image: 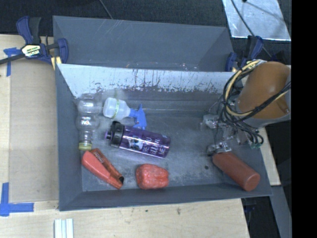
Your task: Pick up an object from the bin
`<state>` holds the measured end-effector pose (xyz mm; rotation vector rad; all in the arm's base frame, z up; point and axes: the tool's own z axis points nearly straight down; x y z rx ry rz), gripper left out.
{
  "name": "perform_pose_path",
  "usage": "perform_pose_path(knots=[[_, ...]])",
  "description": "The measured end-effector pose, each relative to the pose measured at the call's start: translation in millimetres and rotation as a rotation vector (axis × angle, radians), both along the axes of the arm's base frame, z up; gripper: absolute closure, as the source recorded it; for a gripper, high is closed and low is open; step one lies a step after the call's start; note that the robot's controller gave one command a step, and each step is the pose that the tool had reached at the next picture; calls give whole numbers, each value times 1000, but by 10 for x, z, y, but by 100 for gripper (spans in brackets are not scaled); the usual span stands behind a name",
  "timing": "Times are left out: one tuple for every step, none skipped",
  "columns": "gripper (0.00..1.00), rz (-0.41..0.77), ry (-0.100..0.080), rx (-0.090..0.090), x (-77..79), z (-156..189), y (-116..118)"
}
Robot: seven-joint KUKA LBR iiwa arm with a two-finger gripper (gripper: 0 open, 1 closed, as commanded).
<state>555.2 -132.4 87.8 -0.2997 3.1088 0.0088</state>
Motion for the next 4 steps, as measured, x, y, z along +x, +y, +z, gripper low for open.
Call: perform_pose_path(knots=[[0, 66, -12, 6, -159, -56, -39], [0, 105, -24, 4, -401, -85, -22], [0, 100, -13, 8, -433, -99, -38], [0, 139, -7, 11, -482, -37, -78]])
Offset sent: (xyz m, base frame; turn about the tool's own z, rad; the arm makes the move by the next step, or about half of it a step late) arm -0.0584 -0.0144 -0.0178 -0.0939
